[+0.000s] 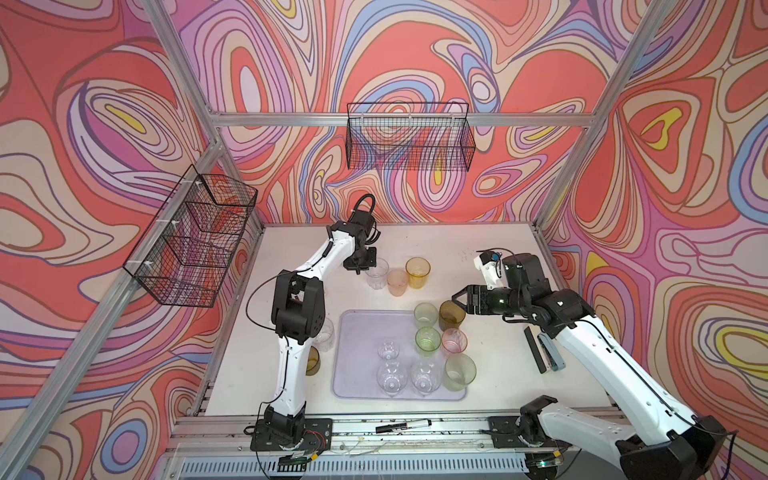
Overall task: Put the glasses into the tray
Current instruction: 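Lower the left gripper and close it on the clear glass's rim, then lift the clear glass and carry it over the tray with the left gripper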
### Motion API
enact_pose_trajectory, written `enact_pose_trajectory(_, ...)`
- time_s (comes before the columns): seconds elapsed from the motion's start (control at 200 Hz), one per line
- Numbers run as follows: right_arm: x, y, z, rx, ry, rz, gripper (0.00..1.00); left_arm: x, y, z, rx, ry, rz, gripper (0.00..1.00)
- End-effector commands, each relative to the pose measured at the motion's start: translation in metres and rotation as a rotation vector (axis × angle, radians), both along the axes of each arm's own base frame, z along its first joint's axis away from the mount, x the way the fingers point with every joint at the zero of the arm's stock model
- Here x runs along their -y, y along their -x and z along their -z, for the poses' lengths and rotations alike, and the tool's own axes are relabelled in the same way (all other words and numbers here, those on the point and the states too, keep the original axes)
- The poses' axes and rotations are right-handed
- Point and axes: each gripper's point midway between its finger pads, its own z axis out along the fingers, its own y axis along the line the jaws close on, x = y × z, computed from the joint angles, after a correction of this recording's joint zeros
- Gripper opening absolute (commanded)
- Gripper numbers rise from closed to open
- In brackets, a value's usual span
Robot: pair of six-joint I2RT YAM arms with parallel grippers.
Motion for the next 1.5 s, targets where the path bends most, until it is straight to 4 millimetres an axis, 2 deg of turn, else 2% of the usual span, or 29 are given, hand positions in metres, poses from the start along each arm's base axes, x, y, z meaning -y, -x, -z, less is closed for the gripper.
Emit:
enact_pose_trajectory(0.0, 0.001, -0.001, -0.006, 0.023, 0.000, -0.001, 0.70, -0.008, -0.001, -0.007, 0.004, -0.028, -0.017, 0.03)
enact_pose_trajectory(0.095, 0.001, -0.001, -0.006, 0.021, 0.001, -0.001, 0.70, -0.010, -0.001, -0.014, 0.017, -0.034, -0.021, 0.00)
enact_pose_trajectory(0.616, 0.002, 0.001, -0.007, 0.028, -0.003, 0.003, 0.70, -0.016, 0.008, -0.056, 0.077, -0.022, -0.039, 0.00)
enact_pose_trajectory(0.901, 0.003, 0.001, -0.009, 0.037, -0.003, 0.007, 0.70, -0.020, 0.019, -0.073, 0.087, -0.024, -0.040, 0.00)
enact_pose_trajectory(1.497, 0.001, -0.004, -0.011, 0.050, -0.007, 0.005, 0.70, -0.030, 0.074, -0.107, 0.056, 0.000, 0.014, 0.00)
